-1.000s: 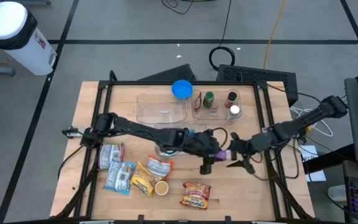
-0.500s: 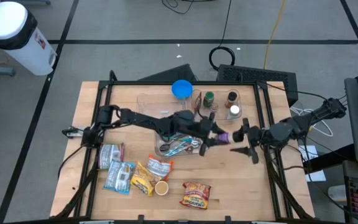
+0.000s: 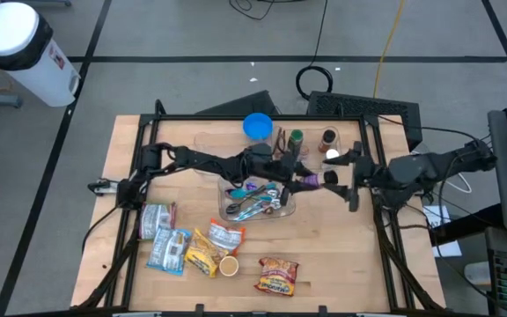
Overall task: Pick & Place Food Item
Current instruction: Put the violet seasoning bottle into the top right transparent bin
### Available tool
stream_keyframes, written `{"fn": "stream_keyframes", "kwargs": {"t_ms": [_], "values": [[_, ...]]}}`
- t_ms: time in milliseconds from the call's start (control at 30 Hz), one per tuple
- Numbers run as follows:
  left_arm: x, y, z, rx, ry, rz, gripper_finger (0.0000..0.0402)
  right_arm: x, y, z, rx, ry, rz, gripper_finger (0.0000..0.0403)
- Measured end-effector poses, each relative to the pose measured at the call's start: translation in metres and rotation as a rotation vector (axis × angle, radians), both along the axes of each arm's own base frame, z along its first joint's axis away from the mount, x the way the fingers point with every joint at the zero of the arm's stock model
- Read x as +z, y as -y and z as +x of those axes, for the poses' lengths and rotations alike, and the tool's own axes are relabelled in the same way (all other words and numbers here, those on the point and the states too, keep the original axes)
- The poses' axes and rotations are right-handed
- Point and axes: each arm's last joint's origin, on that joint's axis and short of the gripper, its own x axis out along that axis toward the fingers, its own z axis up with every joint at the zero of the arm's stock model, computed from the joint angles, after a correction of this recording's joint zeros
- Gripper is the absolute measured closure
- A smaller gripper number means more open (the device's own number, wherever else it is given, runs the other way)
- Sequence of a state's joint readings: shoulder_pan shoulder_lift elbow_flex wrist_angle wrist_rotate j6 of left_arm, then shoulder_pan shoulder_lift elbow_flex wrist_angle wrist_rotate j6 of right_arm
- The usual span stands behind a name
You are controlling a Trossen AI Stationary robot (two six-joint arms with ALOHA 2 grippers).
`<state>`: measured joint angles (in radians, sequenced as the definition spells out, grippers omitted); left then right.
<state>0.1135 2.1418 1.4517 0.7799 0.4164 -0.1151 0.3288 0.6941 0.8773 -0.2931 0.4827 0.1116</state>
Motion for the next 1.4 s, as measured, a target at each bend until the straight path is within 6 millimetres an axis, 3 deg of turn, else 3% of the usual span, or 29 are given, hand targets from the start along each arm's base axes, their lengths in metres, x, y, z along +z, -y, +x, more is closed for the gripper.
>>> {"fn": "stream_keyframes", "kwargs": {"t_ms": [100, 267, 600, 833, 1133, 1300, 1400], "values": [[0.01, 0.0, -0.001, 0.0, 0.033, 0.01, 0.0244, -0.001, 0.0, 0.007, -0.022, -0.051, -0.02, 0.0087], [0.002, 0.001, 0.0, -0.002, -0.002, 0.006, 0.0244, -0.009, 0.001, 0.006, -0.028, -0.182, -0.053, 0.0096], [0.011, -0.005, -0.002, 0.01, 0.046, 0.017, 0.0244, -0.006, 0.007, -0.014, -0.059, -0.176, -0.029, 0.01], [0.012, -0.004, -0.002, -0.008, 0.056, 0.014, 0.0244, -0.007, 0.008, -0.014, -0.069, -0.188, -0.013, 0.0115], [0.012, 0.0, -0.002, -0.019, 0.06, 0.014, 0.0244, -0.011, 0.006, -0.011, -0.057, -0.208, 0.057, 0.0153], [0.013, 0.008, -0.002, -0.052, 0.069, 0.025, 0.0244, -0.014, 0.001, -0.005, 0.042, -0.248, 0.114, 0.021], [0.012, 0.012, -0.002, -0.07, 0.072, 0.036, 0.0244, -0.015, -0.001, -0.002, 0.044, -0.258, 0.127, 0.0211]]}}
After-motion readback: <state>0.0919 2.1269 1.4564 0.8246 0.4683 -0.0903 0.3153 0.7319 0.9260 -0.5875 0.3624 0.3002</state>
